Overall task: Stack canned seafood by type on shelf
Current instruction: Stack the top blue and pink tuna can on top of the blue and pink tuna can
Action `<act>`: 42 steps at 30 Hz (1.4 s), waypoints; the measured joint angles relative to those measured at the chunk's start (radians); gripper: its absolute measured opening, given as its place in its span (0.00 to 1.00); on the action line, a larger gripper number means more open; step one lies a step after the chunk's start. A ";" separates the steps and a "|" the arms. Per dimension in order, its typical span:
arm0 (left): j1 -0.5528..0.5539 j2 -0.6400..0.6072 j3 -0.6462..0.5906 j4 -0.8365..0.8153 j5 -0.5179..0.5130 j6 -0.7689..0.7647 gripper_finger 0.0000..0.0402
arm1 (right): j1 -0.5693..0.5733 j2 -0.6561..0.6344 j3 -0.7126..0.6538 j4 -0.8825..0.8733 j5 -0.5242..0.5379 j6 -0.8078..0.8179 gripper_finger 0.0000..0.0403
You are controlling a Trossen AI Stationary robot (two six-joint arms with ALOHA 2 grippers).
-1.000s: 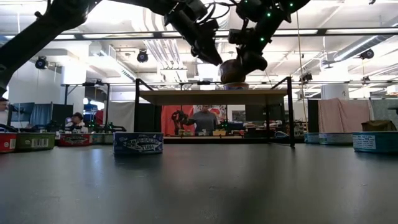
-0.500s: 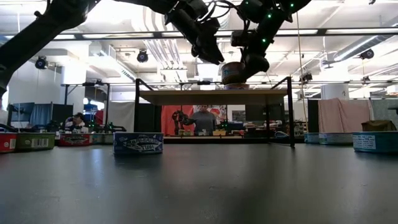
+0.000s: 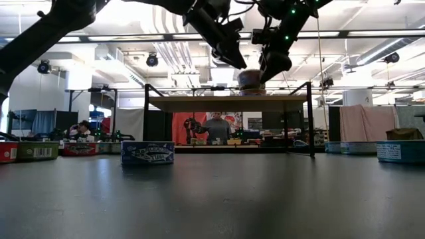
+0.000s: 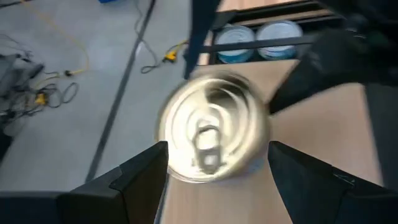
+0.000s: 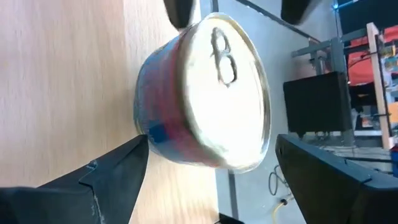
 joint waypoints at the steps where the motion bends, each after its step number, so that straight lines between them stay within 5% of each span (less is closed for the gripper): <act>1: 0.000 0.003 0.000 0.010 -0.002 -0.008 0.65 | 0.000 0.000 0.000 -0.006 0.000 0.014 0.85; 24: 0.017 0.009 0.028 -0.079 -0.017 -0.058 0.65 | -0.042 -0.026 0.000 -0.026 0.004 0.194 0.80; 35: 0.175 0.028 0.023 0.183 -0.023 -0.123 0.65 | -0.064 -0.034 0.000 -0.029 -0.062 0.293 0.74; 42: 0.195 0.093 0.020 0.201 0.007 -0.079 0.65 | -0.068 -0.018 0.000 -0.024 -0.084 0.305 0.71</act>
